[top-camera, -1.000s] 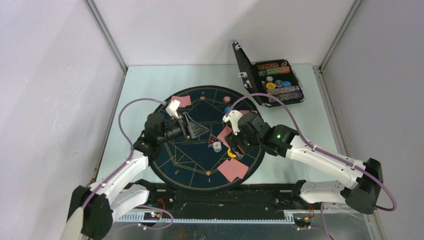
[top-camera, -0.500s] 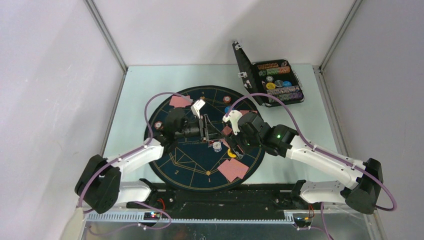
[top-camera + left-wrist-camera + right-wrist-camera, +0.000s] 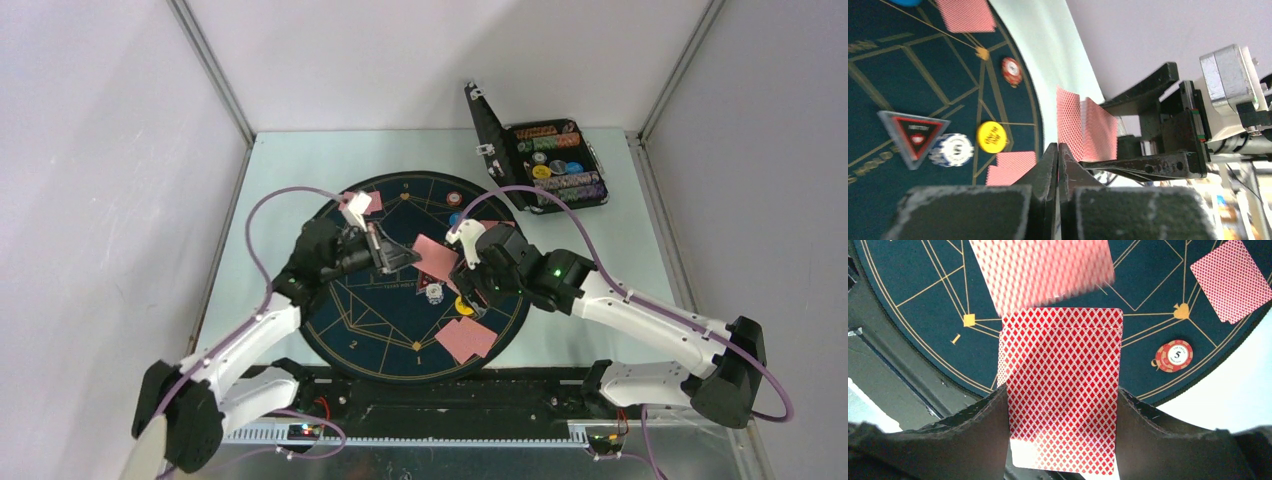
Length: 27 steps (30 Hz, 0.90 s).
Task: Distribute texas hold em gaming equipment
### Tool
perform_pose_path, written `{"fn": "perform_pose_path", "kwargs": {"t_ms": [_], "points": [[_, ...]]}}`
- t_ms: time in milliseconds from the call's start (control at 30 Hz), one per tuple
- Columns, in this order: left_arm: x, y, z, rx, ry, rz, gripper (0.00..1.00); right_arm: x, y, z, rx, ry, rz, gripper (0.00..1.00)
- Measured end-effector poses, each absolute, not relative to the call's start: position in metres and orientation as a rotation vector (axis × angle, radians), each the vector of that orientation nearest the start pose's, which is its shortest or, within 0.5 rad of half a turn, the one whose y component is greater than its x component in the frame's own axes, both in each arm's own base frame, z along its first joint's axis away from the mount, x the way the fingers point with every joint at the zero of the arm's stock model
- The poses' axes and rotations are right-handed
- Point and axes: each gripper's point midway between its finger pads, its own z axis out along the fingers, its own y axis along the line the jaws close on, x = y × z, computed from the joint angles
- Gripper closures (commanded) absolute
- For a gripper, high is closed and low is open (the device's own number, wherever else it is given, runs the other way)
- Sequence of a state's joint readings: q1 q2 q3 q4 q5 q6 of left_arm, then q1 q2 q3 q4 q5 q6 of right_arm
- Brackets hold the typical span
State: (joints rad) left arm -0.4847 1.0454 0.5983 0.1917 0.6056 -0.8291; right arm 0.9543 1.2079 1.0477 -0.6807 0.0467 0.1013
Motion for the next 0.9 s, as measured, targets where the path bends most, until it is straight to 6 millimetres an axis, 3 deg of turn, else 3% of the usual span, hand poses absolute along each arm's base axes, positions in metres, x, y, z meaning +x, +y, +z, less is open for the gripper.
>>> {"fn": "perform_pose_path", "kwargs": {"t_ms": [200,367,533,733,833,900], "points": [[0.235,-0.221,0.218,0.024,1.992,-1.287,1.00,0.185,0.252,0.167,-0.992,2.245,0.415,1.00],[0.233,-0.205,0.224,0.002,1.962,-1.220,1.00,0.185,0.252,0.167,-0.991,2.246,0.414,1.00],[0.237,-0.190,0.215,-0.042,1.985,-1.120,1.00,0.185,0.252,0.167,-0.989,2.247,0.414,1.00],[0.256,-0.161,0.193,-0.184,2.051,-0.896,1.00,0.185,0.252,0.167,-0.989,2.248,0.415,1.00],[0.269,-0.144,0.190,-0.223,2.058,-0.763,1.00,0.185,0.252,0.167,-0.989,2.248,0.415,1.00],[0.278,-0.137,0.197,-0.157,2.042,-0.679,1.00,0.185,0.252,0.167,-0.988,2.247,0.416,1.00]]}}
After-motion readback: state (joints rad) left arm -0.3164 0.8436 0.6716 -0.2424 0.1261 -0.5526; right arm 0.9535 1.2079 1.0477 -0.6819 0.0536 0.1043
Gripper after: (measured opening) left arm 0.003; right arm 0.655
